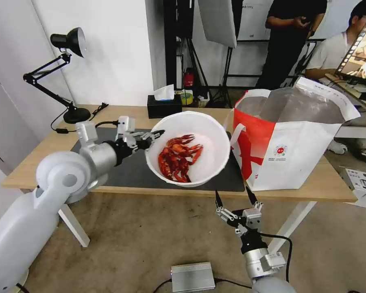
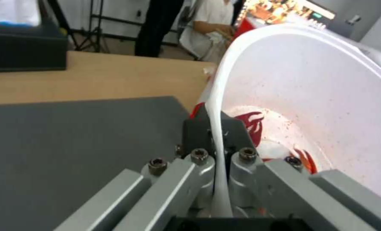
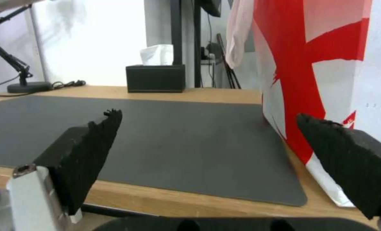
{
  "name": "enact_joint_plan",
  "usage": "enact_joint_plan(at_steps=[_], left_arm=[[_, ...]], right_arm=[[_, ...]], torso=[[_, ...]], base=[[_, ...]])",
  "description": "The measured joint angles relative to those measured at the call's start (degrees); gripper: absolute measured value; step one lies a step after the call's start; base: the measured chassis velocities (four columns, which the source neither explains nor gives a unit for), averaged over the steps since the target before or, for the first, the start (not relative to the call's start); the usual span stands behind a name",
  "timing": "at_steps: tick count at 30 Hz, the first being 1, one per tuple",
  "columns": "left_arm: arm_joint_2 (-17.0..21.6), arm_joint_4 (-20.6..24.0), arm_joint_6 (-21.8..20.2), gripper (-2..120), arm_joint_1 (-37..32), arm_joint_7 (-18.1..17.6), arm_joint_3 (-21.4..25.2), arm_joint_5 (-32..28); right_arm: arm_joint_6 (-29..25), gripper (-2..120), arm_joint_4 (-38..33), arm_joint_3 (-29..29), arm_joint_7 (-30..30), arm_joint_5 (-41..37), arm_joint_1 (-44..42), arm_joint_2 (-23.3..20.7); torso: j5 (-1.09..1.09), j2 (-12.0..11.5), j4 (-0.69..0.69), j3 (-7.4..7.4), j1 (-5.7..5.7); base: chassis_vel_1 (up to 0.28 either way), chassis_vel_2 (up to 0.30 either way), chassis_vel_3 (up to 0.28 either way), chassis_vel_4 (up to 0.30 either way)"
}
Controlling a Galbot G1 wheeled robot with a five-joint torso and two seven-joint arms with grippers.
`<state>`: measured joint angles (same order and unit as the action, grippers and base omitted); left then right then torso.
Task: Pick up the trash from the table and place it into the takeout bag.
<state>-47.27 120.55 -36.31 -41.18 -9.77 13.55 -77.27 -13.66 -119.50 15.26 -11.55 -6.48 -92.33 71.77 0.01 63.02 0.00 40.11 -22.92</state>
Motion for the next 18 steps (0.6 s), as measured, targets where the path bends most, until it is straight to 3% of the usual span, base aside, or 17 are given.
enact_joint_plan(at_steps=[18], left_arm=[[-6.8, -0.1, 1.2, 0, 11.1, -1.6, -10.8, -1.1]], right_arm=[[0.0, 100, 0.0, 0.0, 0.0, 0.0, 0.0, 0.0]], torso=[[0.0, 0.0, 0.0, 0.0, 0.0]], base=[[0.0, 0.0, 0.0, 0.0]])
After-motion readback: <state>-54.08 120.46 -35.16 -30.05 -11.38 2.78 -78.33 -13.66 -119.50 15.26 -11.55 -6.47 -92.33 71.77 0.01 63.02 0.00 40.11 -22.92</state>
